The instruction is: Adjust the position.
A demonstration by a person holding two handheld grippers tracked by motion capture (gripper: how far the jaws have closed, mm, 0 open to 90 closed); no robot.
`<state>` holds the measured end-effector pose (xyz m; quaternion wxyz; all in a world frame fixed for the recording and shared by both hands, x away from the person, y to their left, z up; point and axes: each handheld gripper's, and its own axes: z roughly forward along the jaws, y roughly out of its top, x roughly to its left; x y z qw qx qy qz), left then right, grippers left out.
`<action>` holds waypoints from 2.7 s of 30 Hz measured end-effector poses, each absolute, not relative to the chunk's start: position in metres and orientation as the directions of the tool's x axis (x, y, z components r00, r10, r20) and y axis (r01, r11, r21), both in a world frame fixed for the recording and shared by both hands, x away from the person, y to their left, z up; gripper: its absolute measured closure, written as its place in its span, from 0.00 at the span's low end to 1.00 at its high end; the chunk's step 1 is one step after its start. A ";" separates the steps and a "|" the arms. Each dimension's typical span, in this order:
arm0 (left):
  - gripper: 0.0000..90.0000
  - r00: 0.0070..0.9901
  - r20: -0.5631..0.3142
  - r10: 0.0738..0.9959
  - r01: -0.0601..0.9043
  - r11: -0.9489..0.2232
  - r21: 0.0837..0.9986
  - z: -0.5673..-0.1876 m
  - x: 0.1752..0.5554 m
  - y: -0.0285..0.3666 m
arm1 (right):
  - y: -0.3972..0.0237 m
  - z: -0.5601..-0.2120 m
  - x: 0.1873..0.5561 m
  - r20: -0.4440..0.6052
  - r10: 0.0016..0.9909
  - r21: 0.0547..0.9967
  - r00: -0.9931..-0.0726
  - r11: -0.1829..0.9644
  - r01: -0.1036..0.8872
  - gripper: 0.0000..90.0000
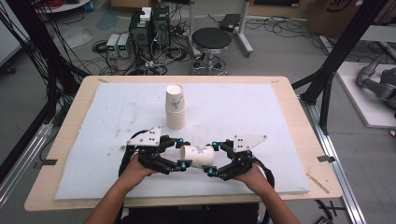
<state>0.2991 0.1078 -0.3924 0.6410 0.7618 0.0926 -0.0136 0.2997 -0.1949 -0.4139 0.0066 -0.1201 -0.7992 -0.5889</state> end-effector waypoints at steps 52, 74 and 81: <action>0.18 0.964 -0.091 0.249 0.174 -0.336 0.926 -0.379 0.302 0.109 | -0.189 -0.380 0.306 -0.001 0.168 0.866 -0.986 0.492 0.083 0.43; 0.19 0.975 -0.026 0.222 0.136 -0.497 0.857 -0.374 0.305 0.104 | -0.146 -0.344 0.316 -0.117 0.090 0.619 -0.989 0.786 -0.002 0.42; 0.20 0.976 -0.029 0.215 0.140 -0.520 0.843 -0.376 0.306 0.102 | -0.135 -0.337 0.316 -0.125 0.064 0.552 -0.990 0.834 -0.016 0.41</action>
